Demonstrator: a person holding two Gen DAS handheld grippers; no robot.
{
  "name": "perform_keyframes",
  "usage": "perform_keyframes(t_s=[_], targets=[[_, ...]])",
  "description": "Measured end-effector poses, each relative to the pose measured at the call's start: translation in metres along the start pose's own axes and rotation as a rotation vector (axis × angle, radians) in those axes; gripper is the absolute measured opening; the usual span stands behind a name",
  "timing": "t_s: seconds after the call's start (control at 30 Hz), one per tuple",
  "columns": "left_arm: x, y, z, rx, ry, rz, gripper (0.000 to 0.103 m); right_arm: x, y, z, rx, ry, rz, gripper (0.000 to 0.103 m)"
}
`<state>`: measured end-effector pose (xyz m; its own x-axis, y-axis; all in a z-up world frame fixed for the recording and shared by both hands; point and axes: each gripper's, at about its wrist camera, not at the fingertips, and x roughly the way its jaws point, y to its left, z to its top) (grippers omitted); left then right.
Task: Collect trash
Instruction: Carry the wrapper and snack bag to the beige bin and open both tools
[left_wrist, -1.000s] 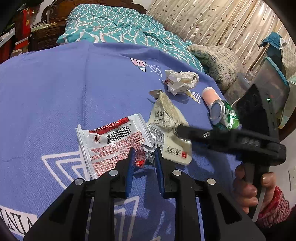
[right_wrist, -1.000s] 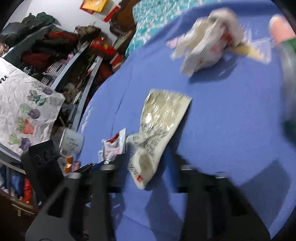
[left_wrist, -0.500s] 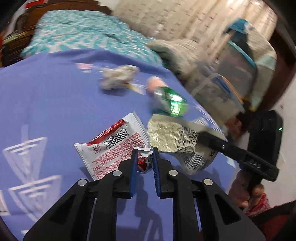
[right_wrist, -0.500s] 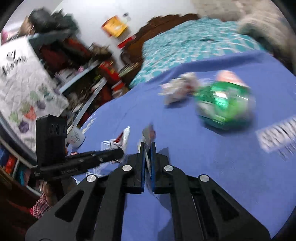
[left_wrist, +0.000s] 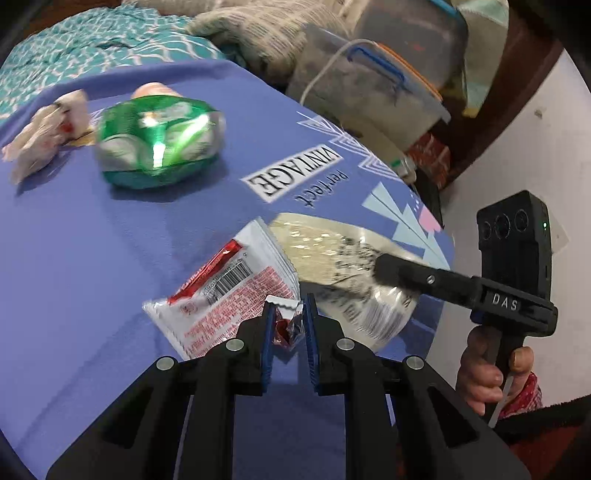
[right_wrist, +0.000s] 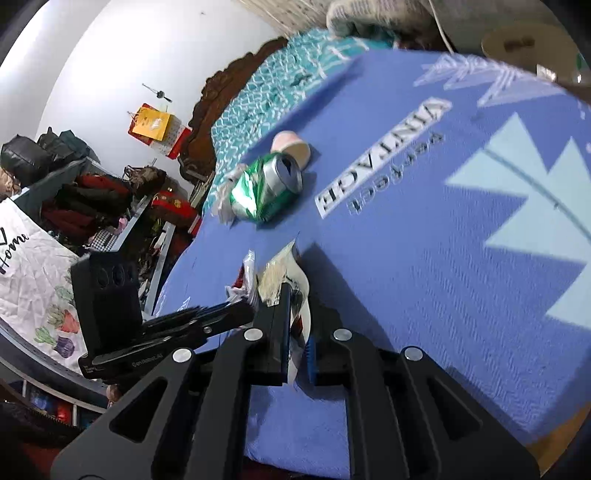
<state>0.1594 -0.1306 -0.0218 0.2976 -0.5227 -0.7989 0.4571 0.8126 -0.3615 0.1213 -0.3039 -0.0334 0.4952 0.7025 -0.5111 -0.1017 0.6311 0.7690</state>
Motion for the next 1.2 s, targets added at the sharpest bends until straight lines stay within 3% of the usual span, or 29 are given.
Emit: perform_keyframes(t_s=[0.17, 0.33, 0.47, 0.6, 0.67, 0.8, 0.87, 0.9, 0.93, 0.97, 1.0, 1.07, 1.1, 1.2], targets=[[0.007, -0.008, 0.005, 0.017, 0.024, -0.004, 0.014, -0.002, -0.009, -0.001, 0.012, 0.002, 0.015, 0.011], [0.010, -0.024, 0.036, 0.076, 0.017, -0.023, 0.013, -0.044, -0.018, 0.028, -0.011, -0.176, -0.062, 0.006], [0.029, -0.059, 0.091, 0.159, 0.005, -0.083, 0.013, -0.094, -0.041, 0.071, 0.002, -0.367, -0.177, 0.006], [0.065, -0.105, 0.157, 0.239, 0.021, -0.177, 0.013, -0.134, -0.070, 0.113, 0.044, -0.501, -0.282, 0.006], [0.094, -0.134, 0.191, 0.281, 0.041, -0.211, 0.013, -0.147, -0.089, 0.135, 0.069, -0.536, -0.364, 0.006], [0.147, -0.175, 0.242, 0.317, 0.072, -0.236, 0.014, -0.154, -0.124, 0.162, 0.111, -0.548, -0.446, 0.007], [0.173, -0.188, 0.259, 0.329, 0.086, -0.231, 0.021, -0.150, -0.142, 0.170, 0.131, -0.536, -0.455, 0.009], [0.187, -0.193, 0.266, 0.331, 0.093, -0.207, 0.045, -0.148, -0.151, 0.173, 0.145, -0.520, -0.450, 0.009], [0.198, -0.195, 0.271, 0.320, 0.092, -0.154, 0.076, -0.142, -0.162, 0.180, 0.170, -0.496, -0.440, 0.010], [0.202, -0.194, 0.272, 0.307, 0.072, -0.108, 0.081, -0.139, -0.170, 0.183, 0.201, -0.479, -0.429, 0.011], [0.205, -0.192, 0.274, 0.303, 0.047, -0.079, 0.078, -0.137, -0.177, 0.185, 0.228, -0.476, -0.412, 0.017], [0.205, -0.188, 0.273, 0.298, 0.045, -0.077, 0.076, -0.139, -0.180, 0.182, 0.234, -0.514, -0.415, 0.050], [0.201, -0.183, 0.270, 0.286, 0.040, -0.083, 0.076, -0.141, -0.178, 0.179, 0.226, -0.543, -0.433, 0.088], [0.180, -0.167, 0.257, 0.282, 0.012, -0.073, 0.077, -0.143, -0.165, 0.174, 0.169, -0.581, -0.479, 0.090]])
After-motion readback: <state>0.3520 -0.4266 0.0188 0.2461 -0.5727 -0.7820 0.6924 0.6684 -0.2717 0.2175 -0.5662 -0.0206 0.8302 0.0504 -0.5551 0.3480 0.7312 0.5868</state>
